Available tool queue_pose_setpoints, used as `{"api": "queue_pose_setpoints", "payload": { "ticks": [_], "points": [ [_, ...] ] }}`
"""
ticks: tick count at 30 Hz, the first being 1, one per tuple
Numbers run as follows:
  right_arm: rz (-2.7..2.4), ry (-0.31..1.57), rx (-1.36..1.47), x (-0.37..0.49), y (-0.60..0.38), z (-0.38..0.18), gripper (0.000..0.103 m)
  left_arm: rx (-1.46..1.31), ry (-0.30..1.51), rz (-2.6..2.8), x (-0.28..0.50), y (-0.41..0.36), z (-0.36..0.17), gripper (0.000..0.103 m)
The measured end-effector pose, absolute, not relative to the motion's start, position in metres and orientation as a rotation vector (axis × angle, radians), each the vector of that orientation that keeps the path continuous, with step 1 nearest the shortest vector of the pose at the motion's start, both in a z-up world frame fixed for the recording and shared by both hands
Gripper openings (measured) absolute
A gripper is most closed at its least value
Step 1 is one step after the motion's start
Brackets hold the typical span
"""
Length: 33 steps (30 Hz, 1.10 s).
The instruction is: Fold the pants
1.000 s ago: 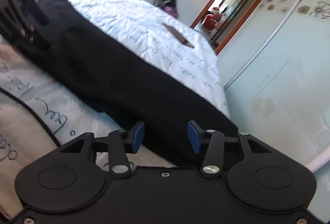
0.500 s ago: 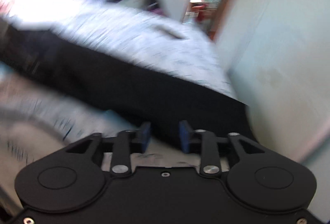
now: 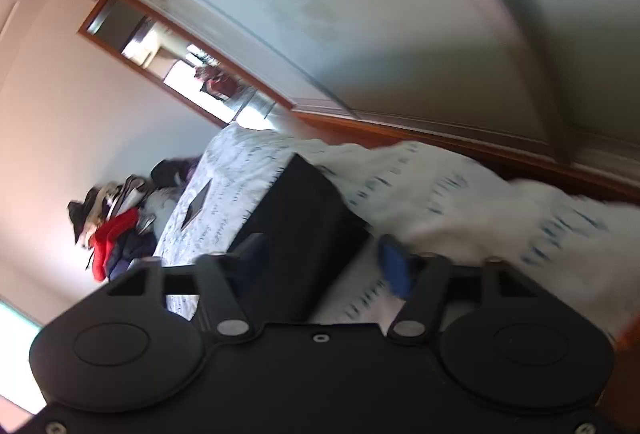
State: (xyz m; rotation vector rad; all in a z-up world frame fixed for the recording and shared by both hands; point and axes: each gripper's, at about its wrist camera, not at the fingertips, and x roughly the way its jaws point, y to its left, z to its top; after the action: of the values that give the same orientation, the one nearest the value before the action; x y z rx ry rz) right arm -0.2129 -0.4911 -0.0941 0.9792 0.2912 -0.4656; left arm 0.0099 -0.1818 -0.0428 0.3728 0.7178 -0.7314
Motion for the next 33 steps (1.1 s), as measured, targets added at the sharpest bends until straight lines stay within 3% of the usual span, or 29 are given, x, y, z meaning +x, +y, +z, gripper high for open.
{"api": "queue_pose_setpoints", "payload": {
  "ticks": [1,2,3,4,11,16,17,18,20,24,28,33],
  "points": [
    [-0.457,0.29,0.961,-0.207,-0.492,-0.093,0.071,0.371,0.718,-0.73,0.01,-0.181,-0.043,0.065],
    [-0.444,0.282,0.951,-0.202,-0.497,-0.094,0.057,0.37,0.717,-0.727,0.011,-0.18,-0.043,0.065],
    [-0.441,0.286,0.959,-0.197,-0.501,-0.096,0.016,0.371,0.716,-0.723,0.011,-0.18,-0.043,0.065],
    [-0.43,0.297,0.978,-0.191,-0.506,-0.098,0.012,0.373,0.715,-0.717,0.012,-0.179,-0.043,0.065],
    [-0.398,0.171,0.742,-0.183,-0.508,-0.038,0.01,0.385,0.695,-0.661,0.023,-0.172,-0.039,0.068],
    [-0.498,0.381,0.737,-0.165,-0.519,-0.068,0.01,0.359,0.707,-0.637,0.033,-0.165,-0.04,0.07],
    [-0.515,0.437,0.741,-0.163,-0.521,-0.075,0.013,0.362,0.708,-0.634,0.035,-0.163,-0.04,0.07],
    [-0.544,0.472,0.735,-0.164,-0.521,-0.078,0.025,0.368,0.709,-0.63,0.036,-0.161,-0.041,0.07],
    [-0.611,0.449,0.729,-0.173,-0.518,-0.071,0.035,0.387,0.705,-0.62,0.037,-0.158,-0.04,0.07],
    [-0.778,0.304,0.448,-0.177,-0.477,-0.02,0.037,0.414,0.659,-0.599,0.039,-0.147,-0.036,0.071],
    [-0.249,0.541,0.093,-0.086,-0.388,0.003,0.036,0.41,0.656,-0.572,0.049,-0.138,-0.034,0.073],
    [0.055,0.787,-0.191,0.007,-0.316,-0.037,0.034,0.421,0.672,-0.547,0.075,-0.137,-0.031,0.073]
  ]
}}
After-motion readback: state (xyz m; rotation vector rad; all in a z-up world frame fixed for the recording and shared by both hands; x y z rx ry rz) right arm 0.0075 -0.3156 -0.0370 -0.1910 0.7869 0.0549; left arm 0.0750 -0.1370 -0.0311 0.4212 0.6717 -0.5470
